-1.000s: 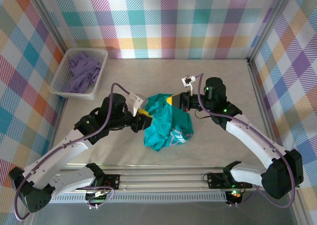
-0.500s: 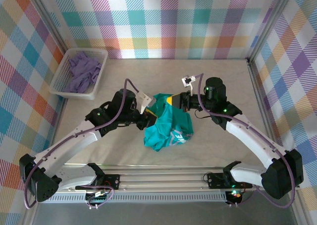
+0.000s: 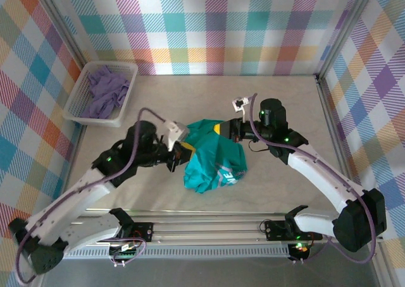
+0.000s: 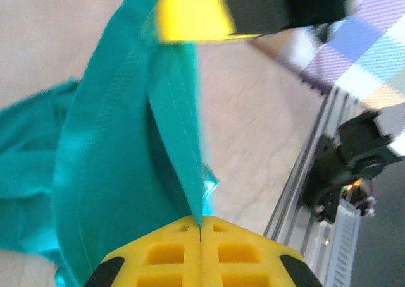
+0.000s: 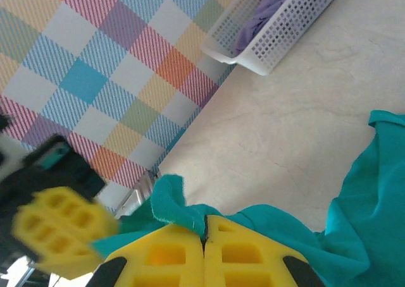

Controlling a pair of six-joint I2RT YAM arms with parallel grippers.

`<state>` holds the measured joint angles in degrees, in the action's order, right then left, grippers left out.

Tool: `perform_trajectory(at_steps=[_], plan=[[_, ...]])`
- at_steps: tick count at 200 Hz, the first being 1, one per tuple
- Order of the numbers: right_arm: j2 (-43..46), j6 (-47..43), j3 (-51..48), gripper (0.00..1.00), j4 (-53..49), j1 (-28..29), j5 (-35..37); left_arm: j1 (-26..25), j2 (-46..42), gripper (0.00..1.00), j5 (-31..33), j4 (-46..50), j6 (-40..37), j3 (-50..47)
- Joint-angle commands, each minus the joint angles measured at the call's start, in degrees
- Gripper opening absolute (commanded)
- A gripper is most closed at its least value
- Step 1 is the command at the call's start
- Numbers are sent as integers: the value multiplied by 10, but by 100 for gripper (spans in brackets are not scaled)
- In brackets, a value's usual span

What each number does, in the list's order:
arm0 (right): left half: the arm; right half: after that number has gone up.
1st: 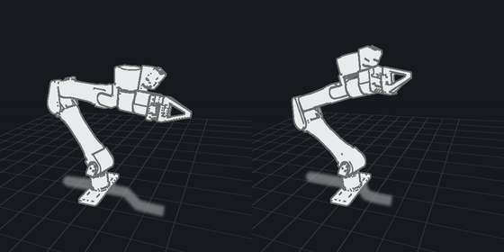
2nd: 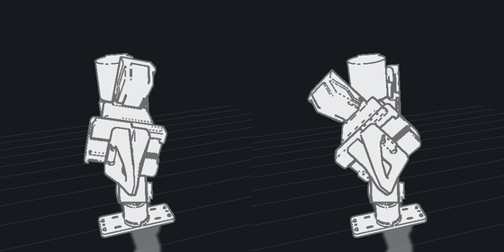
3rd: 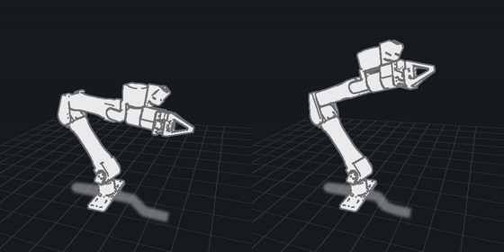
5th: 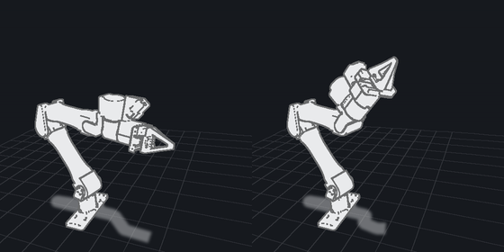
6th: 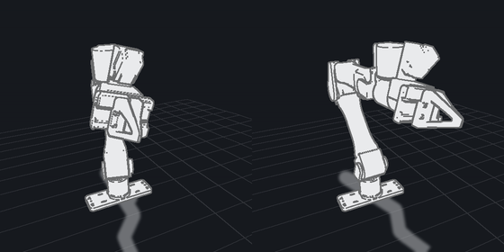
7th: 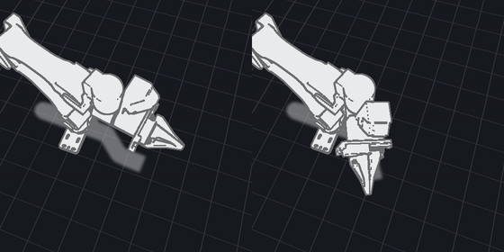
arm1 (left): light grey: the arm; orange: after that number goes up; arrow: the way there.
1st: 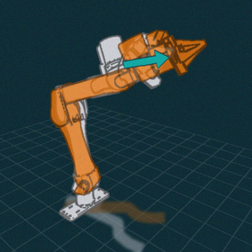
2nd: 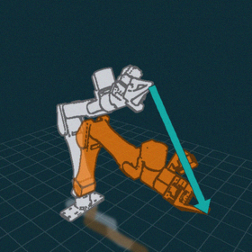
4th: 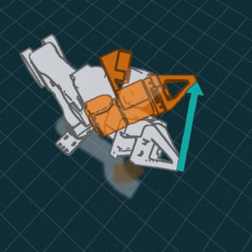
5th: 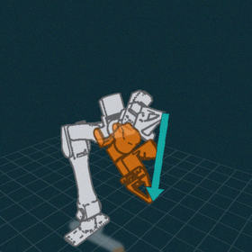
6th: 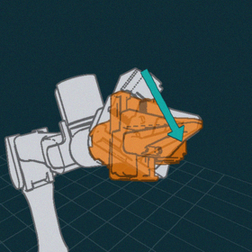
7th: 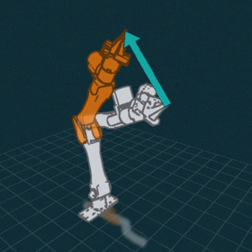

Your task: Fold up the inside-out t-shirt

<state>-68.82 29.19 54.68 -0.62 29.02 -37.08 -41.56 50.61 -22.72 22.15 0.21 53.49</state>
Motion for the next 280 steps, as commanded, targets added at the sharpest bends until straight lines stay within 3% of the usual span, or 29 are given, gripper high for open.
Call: perform_trajectory(at_steps=[1,54,91,117,131,143,156,182,216,251,280], plan=[[9,-5,19,0,-9,-5,4,-4,-70,0,-33,-122,10,-52],[12,0,9,0,34,-5,-35,-18,0,1,-92,-67,-6,-45],[28,19,-29,0,86,-6,-33,-47,28,21,-93,-21,-13,-43],[30,39,-55,0,130,-5,-31,-46,-22,38,-4,-39,34,-68],[33,44,-67,0,150,-5,-24,-46,-70,44,91,-44,82,-90],[35,52,-75,0,164,-5,-15,-44,-104,59,169,-44,141,-107],[30,64,-81,0,181,-5,-11,-43,-114,68,187,-31,187,-115],[19,77,-80,0,196,1,-5,-43,-78,74,132,-26,247,-112],[16,80,-79,0,194,4,6,-46,-34,80,81,-108,321,-125],[12,80,-77,0,190,5,6,-45,-2,79,81,-172,334,-119],[12,81,-77,0,190,6,3,-45,23,72,139,-154,303,-96]])
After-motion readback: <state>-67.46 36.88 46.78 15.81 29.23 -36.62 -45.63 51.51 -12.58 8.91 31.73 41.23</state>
